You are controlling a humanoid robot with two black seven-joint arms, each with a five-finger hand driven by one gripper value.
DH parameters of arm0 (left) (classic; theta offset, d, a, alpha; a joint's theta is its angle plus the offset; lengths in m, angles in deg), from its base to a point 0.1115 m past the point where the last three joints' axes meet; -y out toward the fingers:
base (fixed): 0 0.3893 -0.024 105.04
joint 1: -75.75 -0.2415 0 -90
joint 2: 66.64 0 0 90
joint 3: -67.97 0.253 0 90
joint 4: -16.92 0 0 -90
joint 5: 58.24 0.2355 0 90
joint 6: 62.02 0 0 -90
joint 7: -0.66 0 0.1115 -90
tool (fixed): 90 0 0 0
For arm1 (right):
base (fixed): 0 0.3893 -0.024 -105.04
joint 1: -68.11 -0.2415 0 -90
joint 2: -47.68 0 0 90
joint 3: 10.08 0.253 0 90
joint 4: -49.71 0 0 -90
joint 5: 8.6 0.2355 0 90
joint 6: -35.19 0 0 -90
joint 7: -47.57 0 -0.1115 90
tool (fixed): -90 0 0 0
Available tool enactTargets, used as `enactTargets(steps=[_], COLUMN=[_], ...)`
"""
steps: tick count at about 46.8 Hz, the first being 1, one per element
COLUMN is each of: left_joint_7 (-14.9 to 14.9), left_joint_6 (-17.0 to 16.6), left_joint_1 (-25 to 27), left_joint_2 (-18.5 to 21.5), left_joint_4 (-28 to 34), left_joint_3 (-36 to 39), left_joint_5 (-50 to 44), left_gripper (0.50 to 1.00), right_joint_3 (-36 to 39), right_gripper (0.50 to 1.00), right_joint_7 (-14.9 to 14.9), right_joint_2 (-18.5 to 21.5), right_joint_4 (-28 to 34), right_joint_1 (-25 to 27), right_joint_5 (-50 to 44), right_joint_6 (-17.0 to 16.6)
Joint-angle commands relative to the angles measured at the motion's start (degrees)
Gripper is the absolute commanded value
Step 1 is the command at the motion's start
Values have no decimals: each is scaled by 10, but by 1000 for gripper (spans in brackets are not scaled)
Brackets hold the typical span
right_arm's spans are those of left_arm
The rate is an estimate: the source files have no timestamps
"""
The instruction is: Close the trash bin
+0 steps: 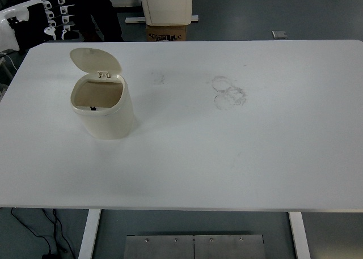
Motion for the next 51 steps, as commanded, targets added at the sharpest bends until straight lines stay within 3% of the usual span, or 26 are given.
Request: enactTargets(steps=[1, 3, 24, 38, 51], left_joint_7=[-1, -1, -4, -78, -96], left_joint_6=[7, 23, 23, 23, 23], left_joint_1=[17, 27, 70, 86, 97], left_joint_2=[1, 2, 5, 5, 4], left_joint_4=[14, 16, 22, 44, 53], left_joint_3=[10, 14, 35, 44, 53], left_joint_5=[42, 62, 211, 225, 226], left_gripper=[1000, 1000, 1000, 1000, 1000], right_joint_3=[0, 0, 0, 0, 0], right_gripper=[991, 991, 991, 991, 991], right_joint_7=[0, 0, 0, 0, 0], right_joint_2=[0, 0, 0, 0, 0], right_joint_4=[0, 0, 0, 0, 0], right_joint_1=[0, 0, 0, 0, 0], right_joint_5=[0, 0, 0, 0, 0], right_joint_6=[0, 0, 0, 0, 0])
